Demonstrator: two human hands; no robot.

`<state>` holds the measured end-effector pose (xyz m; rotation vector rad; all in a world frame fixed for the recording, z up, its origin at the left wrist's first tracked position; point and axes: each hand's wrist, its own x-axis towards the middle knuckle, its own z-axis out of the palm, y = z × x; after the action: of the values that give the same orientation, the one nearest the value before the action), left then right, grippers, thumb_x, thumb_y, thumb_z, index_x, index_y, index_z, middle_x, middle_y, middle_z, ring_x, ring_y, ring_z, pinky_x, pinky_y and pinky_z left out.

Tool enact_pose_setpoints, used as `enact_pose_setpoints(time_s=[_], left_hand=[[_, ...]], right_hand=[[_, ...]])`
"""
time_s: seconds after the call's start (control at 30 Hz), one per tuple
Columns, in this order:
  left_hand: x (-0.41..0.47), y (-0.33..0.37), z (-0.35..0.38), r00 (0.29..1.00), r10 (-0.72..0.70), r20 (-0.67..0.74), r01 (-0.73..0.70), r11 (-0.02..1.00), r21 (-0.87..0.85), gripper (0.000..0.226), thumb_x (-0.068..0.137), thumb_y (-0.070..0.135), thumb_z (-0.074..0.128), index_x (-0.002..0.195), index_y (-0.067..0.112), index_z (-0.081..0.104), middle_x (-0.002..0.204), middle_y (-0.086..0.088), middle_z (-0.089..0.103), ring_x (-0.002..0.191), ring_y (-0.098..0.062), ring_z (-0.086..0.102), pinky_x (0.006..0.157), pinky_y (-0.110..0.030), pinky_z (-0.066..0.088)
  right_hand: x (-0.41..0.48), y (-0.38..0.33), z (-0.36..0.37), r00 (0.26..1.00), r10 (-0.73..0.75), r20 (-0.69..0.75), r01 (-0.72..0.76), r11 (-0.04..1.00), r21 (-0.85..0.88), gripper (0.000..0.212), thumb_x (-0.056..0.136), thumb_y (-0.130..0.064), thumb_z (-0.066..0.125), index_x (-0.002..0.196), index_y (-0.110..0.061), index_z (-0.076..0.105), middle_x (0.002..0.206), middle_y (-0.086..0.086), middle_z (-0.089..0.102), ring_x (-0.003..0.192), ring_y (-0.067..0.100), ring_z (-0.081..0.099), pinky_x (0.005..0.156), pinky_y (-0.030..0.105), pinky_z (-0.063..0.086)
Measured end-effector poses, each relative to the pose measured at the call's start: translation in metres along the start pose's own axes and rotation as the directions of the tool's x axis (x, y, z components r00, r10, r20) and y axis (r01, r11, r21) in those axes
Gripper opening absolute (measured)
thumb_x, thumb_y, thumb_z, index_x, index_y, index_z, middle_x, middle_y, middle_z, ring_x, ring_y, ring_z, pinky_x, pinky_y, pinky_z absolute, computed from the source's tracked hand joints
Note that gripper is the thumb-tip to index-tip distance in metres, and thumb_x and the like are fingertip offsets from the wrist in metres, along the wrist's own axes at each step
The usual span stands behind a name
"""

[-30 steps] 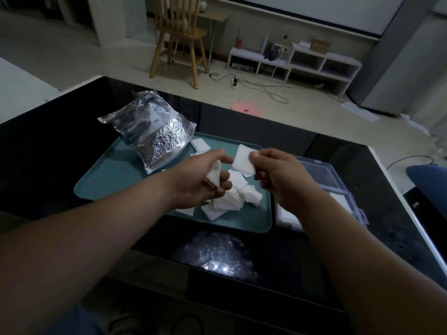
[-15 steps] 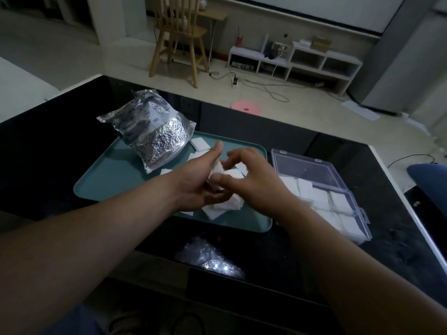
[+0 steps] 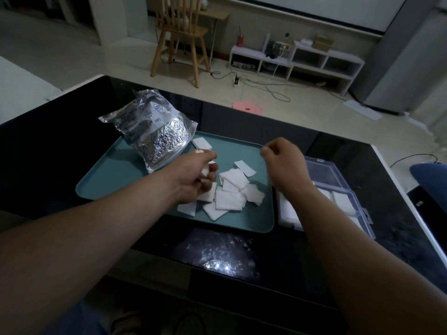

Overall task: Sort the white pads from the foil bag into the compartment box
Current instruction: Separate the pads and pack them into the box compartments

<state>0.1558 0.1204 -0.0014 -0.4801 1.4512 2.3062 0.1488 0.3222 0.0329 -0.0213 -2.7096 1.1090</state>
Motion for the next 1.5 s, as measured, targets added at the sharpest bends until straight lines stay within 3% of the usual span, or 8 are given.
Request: enact_pose_setpoints(time_s=[0.13, 0.37, 0.5, 0.63, 1.0, 1.13, 1.3, 1.5], left_hand=[[0.003, 0.000, 0.000, 0.999, 0.026, -0.048, -0.024, 0.999, 0.031, 0.010, 0.102, 0.021, 0.059, 0.102, 0.027, 0.051, 0.065, 0.002, 0.051, 0.048, -0.007, 0.037, 0.035, -0.013, 0.019], [0.001, 0.000, 0.001, 0.997, 0.031, -0.068, -0.024, 0.994, 0.102, 0.013, 0.100, 0.024, 0.061, 0.113, 0.024, 0.057, 0.068, 0.001, 0.054, 0.049, -0.009, 0.040, 0.038, -0.014, 0.023], [0.002, -0.004, 0.001, 0.997, 0.032, -0.072, -0.022, 0.991, 0.129, 0.015, 0.099, 0.023, 0.062, 0.113, 0.022, 0.058, 0.072, 0.000, 0.057, 0.047, -0.009, 0.042, 0.037, -0.014, 0.025], [0.002, -0.006, 0.002, 0.997, 0.039, -0.073, -0.025, 0.984, 0.179, 0.016, 0.099, 0.022, 0.061, 0.115, 0.020, 0.058, 0.079, -0.003, 0.058, 0.050, -0.010, 0.043, 0.038, -0.016, 0.028], [-0.003, -0.013, 0.016, 0.982, 0.178, 0.061, -0.188, 0.927, 0.324, 0.016, 0.098, 0.034, 0.067, 0.101, 0.022, 0.056, 0.091, -0.003, 0.062, 0.059, -0.013, 0.049, 0.048, -0.023, 0.032], [-0.011, -0.011, 0.022, 0.977, 0.140, 0.163, -0.179, 0.949, 0.258, 0.028, 0.095, 0.039, 0.070, 0.108, 0.021, 0.053, 0.082, -0.002, 0.063, 0.058, -0.011, 0.048, 0.043, -0.021, 0.028], [-0.018, -0.003, 0.021, 0.982, 0.136, 0.133, -0.161, 0.967, 0.196, 0.007, 0.100, 0.021, 0.060, 0.104, 0.019, 0.055, 0.092, -0.009, 0.070, 0.067, -0.020, 0.064, 0.046, -0.022, 0.032], [-0.021, -0.012, 0.033, 0.967, 0.228, 0.115, -0.246, 0.955, 0.169, 0.019, 0.105, 0.019, 0.050, 0.124, 0.020, 0.049, 0.108, -0.008, 0.068, 0.075, -0.018, 0.070, 0.060, -0.029, 0.056]], right_hand=[[0.006, 0.008, 0.012, 0.988, 0.002, 0.155, 0.031, 0.977, -0.209, 0.019, 0.104, -0.022, 0.057, 0.116, -0.020, 0.071, 0.109, -0.004, 0.073, 0.095, 0.016, 0.067, 0.081, 0.032, 0.054], [-0.005, 0.005, 0.039, 0.893, 0.040, 0.448, 0.212, 0.841, -0.498, 0.052, 0.088, -0.053, 0.075, 0.131, -0.027, 0.059, 0.125, 0.001, 0.062, 0.105, 0.024, 0.062, 0.091, 0.042, 0.055], [-0.007, 0.008, 0.046, 0.925, -0.025, 0.378, 0.252, 0.785, -0.566, 0.016, 0.097, -0.035, 0.061, 0.102, -0.020, 0.063, 0.102, 0.002, 0.063, 0.085, 0.024, 0.059, 0.075, 0.037, 0.050], [-0.006, 0.010, 0.044, 0.941, -0.014, 0.338, 0.202, 0.824, -0.529, 0.021, 0.101, -0.027, 0.052, 0.084, -0.019, 0.060, 0.086, 0.002, 0.062, 0.074, 0.023, 0.055, 0.064, 0.034, 0.040], [-0.019, -0.003, 0.015, 0.967, -0.134, 0.218, 0.185, 0.954, -0.235, 0.036, 0.102, -0.034, 0.058, 0.071, -0.014, 0.058, 0.065, -0.001, 0.056, 0.062, 0.017, 0.052, 0.053, 0.032, 0.034], [-0.032, -0.015, 0.015, 0.954, -0.175, 0.243, 0.200, 0.976, -0.083, 0.036, 0.105, -0.036, 0.052, 0.083, -0.012, 0.068, 0.073, 0.004, 0.068, 0.070, 0.023, 0.065, 0.063, 0.037, 0.051], [-0.033, -0.016, 0.006, 0.962, -0.038, 0.270, 0.009, 0.994, 0.109, 0.032, 0.106, -0.031, 0.054, 0.091, -0.016, 0.077, 0.080, 0.000, 0.076, 0.072, 0.013, 0.071, 0.073, 0.042, 0.057], [-0.039, -0.022, 0.014, 0.989, -0.146, -0.002, 0.145, 0.980, -0.138, 0.014, 0.097, -0.023, 0.059, 0.086, -0.021, 0.067, 0.077, -0.006, 0.067, 0.071, 0.010, 0.061, 0.060, 0.031, 0.047]])
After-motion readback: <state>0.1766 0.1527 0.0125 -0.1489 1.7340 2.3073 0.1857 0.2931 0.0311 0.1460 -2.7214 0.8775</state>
